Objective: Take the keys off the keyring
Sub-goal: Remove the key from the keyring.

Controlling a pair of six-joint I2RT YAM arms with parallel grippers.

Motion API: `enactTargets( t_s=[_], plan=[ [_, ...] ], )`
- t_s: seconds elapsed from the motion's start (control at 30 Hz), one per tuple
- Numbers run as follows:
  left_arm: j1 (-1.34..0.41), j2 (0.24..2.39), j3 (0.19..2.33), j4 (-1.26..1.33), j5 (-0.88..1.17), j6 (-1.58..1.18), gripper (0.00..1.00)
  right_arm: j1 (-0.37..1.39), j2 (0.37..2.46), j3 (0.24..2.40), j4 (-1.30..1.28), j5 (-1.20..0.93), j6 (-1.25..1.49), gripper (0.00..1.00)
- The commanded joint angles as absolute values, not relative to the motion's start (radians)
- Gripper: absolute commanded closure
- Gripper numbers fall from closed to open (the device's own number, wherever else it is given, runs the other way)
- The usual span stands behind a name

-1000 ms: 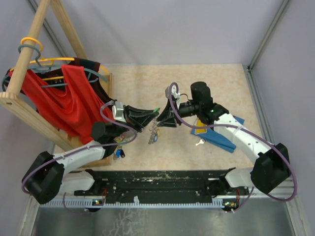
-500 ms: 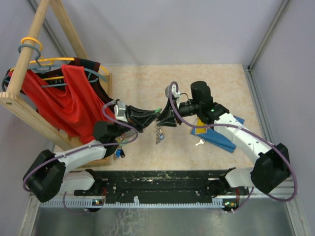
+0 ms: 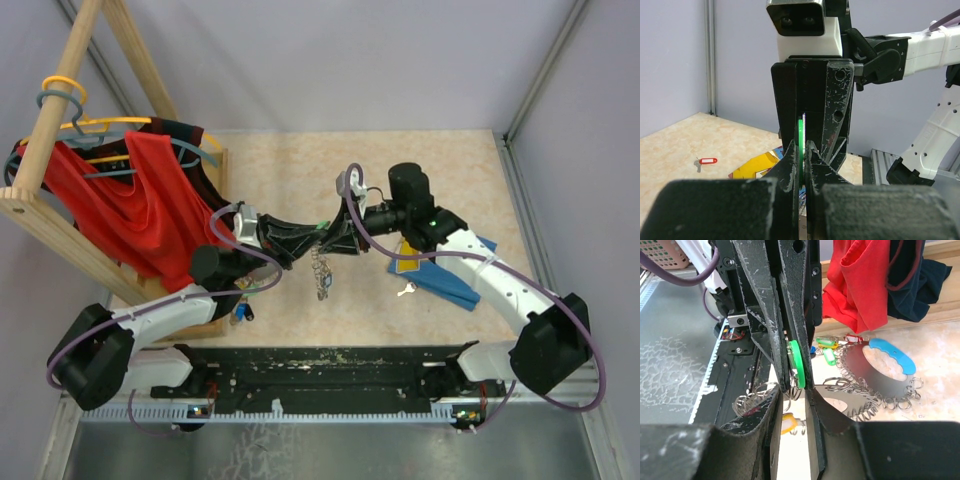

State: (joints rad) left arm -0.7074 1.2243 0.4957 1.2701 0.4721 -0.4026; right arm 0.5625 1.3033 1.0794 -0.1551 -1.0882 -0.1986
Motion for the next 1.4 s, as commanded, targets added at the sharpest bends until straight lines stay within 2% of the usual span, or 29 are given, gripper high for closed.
enactTargets(
  t_s=[0.0,0.13,0.2,0.27,0.3,0.5,0.83,1.07,1.27,1.37],
  plan=[
    [-0.715,1.227,0.532,1.290,0.465,-0.387,1.00,0.572,1.267,1.137,-0.138,-1.087,-0.201,0.76],
    [-0.715,1.227,0.531,1.286,0.461,-0.382,1.00,0.571,1.267,1.138,-0.143,-1.082,-0.205,0.81],
    [-0.715,1.227,0.531,1.285,0.460,-0.380,1.00,0.571,1.267,1.137,-0.143,-1.083,-0.206,0.88],
    [-0.715,1.225,0.530,1.285,0.459,-0.377,1.00,0.572,1.268,1.138,-0.150,-1.084,-0.215,0.99],
    [-0.715,1.220,0.530,1.285,0.457,-0.375,1.00,0.571,1.268,1.140,-0.155,-1.084,-0.219,1.00],
    [-0.713,1.176,0.486,1.298,0.423,-0.356,1.00,0.555,1.266,1.135,-0.140,-1.134,-0.196,1.00],
    [-0.689,1.186,0.346,1.519,0.409,-0.372,1.00,0.496,1.265,1.032,0.195,-1.255,0.091,1.00],
    [-0.680,1.199,0.321,1.532,0.428,-0.381,1.00,0.495,1.283,0.960,0.420,-1.273,0.269,1.00],
    [-0.680,1.235,0.347,1.519,0.471,-0.401,1.00,0.495,1.293,0.942,0.427,-1.237,0.287,1.00],
    [-0.680,1.288,0.349,1.606,0.503,-0.435,1.00,0.496,1.314,0.906,0.522,-1.205,0.377,1.00]
  ],
)
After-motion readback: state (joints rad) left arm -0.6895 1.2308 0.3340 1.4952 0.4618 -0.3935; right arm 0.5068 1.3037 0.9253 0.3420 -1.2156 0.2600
